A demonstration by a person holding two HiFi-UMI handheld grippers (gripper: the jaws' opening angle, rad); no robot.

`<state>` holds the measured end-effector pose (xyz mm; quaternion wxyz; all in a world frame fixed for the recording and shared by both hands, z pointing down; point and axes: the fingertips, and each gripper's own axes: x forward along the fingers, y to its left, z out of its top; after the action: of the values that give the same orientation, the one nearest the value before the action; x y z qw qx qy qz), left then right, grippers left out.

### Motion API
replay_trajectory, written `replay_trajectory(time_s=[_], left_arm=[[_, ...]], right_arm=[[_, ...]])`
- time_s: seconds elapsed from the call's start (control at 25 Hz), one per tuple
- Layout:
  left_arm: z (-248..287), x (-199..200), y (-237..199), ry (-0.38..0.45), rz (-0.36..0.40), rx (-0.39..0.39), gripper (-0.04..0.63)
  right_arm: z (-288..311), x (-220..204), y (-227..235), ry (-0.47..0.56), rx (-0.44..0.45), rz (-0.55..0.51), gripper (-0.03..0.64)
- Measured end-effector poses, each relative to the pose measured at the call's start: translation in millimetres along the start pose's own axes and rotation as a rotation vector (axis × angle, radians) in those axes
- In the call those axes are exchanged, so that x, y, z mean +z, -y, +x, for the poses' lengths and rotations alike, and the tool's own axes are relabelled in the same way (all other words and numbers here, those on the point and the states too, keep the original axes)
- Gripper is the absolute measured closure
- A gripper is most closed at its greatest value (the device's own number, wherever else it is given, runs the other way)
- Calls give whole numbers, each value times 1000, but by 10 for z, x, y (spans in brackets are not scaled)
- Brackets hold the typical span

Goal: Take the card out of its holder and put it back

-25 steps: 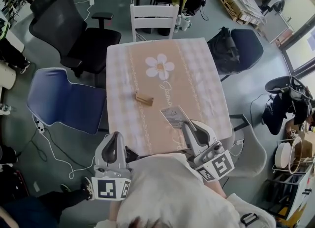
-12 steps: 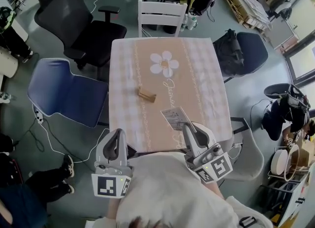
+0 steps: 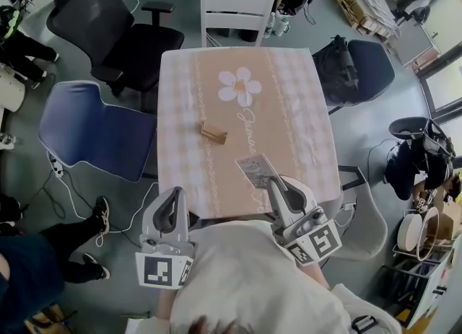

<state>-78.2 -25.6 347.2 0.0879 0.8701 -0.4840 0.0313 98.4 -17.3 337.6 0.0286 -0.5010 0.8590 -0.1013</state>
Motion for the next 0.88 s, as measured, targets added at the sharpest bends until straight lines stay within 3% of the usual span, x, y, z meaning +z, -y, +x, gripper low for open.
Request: replay_trajectory(time_s=[0.52,0.88], left_arm=[[55,12,117,1,-5,-55,595],[47,57,50,25,-18,-36,595]], right_arm=[[-47,20,44,-1,-18,-11,597],[-30,20,50,-5,-18,-5,597]])
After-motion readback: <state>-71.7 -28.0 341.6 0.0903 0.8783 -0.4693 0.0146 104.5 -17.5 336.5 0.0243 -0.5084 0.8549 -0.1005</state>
